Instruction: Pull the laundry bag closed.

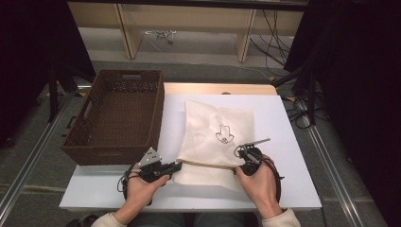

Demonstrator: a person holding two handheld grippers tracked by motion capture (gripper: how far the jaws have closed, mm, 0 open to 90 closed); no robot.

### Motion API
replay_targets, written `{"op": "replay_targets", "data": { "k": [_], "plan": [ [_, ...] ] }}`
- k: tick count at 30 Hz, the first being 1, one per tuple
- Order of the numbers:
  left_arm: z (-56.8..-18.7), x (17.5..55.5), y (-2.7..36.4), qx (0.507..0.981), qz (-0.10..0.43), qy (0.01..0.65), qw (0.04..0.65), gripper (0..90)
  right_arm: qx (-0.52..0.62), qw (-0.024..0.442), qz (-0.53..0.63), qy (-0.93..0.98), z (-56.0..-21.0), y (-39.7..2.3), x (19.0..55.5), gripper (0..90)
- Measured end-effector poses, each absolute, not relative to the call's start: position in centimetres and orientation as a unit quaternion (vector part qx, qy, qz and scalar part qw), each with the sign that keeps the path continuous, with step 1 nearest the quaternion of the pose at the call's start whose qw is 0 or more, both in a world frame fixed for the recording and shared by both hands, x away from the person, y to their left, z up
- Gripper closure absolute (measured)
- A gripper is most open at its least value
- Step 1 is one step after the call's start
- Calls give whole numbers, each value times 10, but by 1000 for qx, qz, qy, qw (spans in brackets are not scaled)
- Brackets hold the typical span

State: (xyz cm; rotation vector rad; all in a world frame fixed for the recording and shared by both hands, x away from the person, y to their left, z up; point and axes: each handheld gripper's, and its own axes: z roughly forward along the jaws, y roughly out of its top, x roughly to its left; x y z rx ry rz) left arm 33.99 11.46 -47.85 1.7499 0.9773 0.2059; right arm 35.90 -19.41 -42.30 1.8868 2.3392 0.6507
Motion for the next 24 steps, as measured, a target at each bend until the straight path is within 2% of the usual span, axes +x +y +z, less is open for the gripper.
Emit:
{"op": "replay_targets", "data": {
  "k": [24],
  "plan": [
    [-478,340,114,733,86,413,534,854,617,37,210,758,-422,-201,359,877]
  ]
}}
